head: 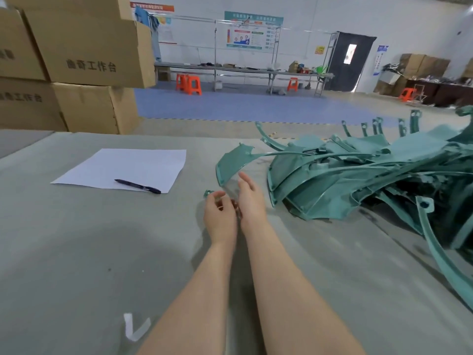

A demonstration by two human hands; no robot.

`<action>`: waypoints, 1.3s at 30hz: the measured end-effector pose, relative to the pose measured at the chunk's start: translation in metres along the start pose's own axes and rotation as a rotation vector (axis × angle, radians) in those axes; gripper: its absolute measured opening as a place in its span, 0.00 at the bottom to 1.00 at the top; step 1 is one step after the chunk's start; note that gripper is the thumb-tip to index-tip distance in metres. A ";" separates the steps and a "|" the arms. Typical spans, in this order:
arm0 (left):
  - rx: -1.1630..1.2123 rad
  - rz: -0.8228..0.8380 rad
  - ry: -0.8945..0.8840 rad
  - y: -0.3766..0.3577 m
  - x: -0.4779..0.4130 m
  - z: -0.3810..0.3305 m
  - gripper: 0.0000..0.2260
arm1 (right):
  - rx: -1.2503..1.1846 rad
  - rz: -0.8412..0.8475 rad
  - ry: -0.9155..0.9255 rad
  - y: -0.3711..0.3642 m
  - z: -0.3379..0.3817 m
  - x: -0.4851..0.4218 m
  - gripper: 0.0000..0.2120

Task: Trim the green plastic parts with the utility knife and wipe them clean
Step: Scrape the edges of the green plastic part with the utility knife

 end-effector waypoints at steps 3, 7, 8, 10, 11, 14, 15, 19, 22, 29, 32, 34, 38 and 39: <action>-0.197 -0.100 -0.085 0.000 -0.002 0.001 0.06 | 0.121 0.041 0.029 -0.004 -0.001 -0.029 0.18; -0.219 -0.150 -0.137 0.001 -0.001 0.003 0.06 | 0.329 0.106 0.036 -0.011 0.000 -0.061 0.21; -0.215 -0.151 -0.141 0.001 -0.002 0.004 0.06 | 0.392 0.121 0.025 -0.013 0.002 -0.066 0.22; -0.204 -0.152 -0.150 0.002 -0.004 0.005 0.06 | 0.494 0.133 0.006 -0.017 0.004 -0.072 0.23; -0.192 -0.145 -0.150 0.003 -0.004 0.005 0.05 | 0.521 0.129 0.010 -0.018 0.005 -0.070 0.23; -0.127 -0.122 -0.140 0.003 0.000 0.001 0.01 | 0.524 0.063 0.112 -0.017 0.014 -0.041 0.23; -0.083 -0.114 -0.137 0.003 0.002 0.000 0.03 | 0.509 0.016 0.167 -0.015 0.019 -0.024 0.22; 0.290 0.035 0.048 0.000 0.009 0.000 0.11 | 0.454 -0.236 0.341 0.011 0.044 0.049 0.15; 0.679 0.087 0.165 0.003 0.035 0.000 0.16 | 0.383 -0.247 0.413 0.024 0.055 0.096 0.15; 0.930 0.303 0.186 0.033 0.143 -0.018 0.27 | 0.130 -0.130 0.431 0.007 0.030 0.177 0.22; 0.872 0.350 0.135 0.060 0.168 -0.039 0.22 | 0.148 0.092 0.338 -0.017 0.012 0.207 0.22; 0.852 0.312 0.094 0.085 0.179 -0.045 0.19 | 0.277 0.213 0.285 -0.024 0.005 0.223 0.16; 0.879 0.222 0.069 0.127 0.194 -0.036 0.17 | 0.773 -0.102 0.134 0.020 -0.003 0.243 0.14; 0.889 0.204 0.086 0.132 0.195 -0.031 0.17 | 0.899 -0.191 0.052 0.035 -0.005 0.247 0.16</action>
Point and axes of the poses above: each hand's wrist, its own x-axis away from the middle knuckle, its own y-axis out of the back of the hand, z = x × y, the point moved 5 cm from there along -x, towards the middle knuckle, and after that the axes turned 15 degrees about z, right-handed, at the moved point
